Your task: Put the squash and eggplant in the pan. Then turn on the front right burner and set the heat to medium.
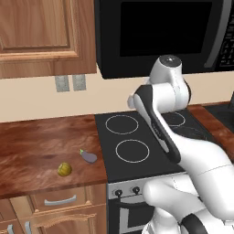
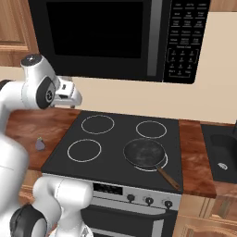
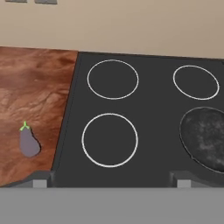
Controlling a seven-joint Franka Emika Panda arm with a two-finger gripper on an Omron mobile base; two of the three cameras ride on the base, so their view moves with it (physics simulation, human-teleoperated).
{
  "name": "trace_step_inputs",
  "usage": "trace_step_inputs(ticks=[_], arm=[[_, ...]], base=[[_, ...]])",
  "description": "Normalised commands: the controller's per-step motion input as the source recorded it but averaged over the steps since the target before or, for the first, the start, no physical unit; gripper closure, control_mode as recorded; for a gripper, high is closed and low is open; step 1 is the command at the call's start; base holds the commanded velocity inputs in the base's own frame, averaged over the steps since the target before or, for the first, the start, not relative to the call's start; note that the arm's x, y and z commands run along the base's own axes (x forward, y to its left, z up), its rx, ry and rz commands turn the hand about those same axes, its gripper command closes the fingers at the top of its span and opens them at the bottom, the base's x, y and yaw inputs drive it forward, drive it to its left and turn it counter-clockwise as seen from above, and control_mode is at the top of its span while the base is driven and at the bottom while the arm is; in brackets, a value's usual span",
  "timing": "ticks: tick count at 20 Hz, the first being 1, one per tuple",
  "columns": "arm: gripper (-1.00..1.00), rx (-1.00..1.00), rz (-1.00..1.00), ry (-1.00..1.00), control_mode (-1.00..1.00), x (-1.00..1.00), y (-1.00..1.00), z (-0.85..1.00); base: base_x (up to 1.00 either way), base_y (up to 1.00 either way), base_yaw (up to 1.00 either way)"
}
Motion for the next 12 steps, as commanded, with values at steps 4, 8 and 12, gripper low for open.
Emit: trace_step_inputs(ticks=[4, 8, 12], arm=[[-1.0, 0.0, 0.0, 0.0, -1.0, -0.25, 0.29, 0.0], [-1.0, 0.0, 0.0, 0.0, -1.0, -0.25, 0.31, 0.0], [-1.0, 0.0, 0.02, 0.0, -1.0, -0.3, 0.33, 0.0]], base=[[0.0, 0.0, 0.0], [0.0, 0.0, 0.0], [0.0, 0.0, 0.0]])
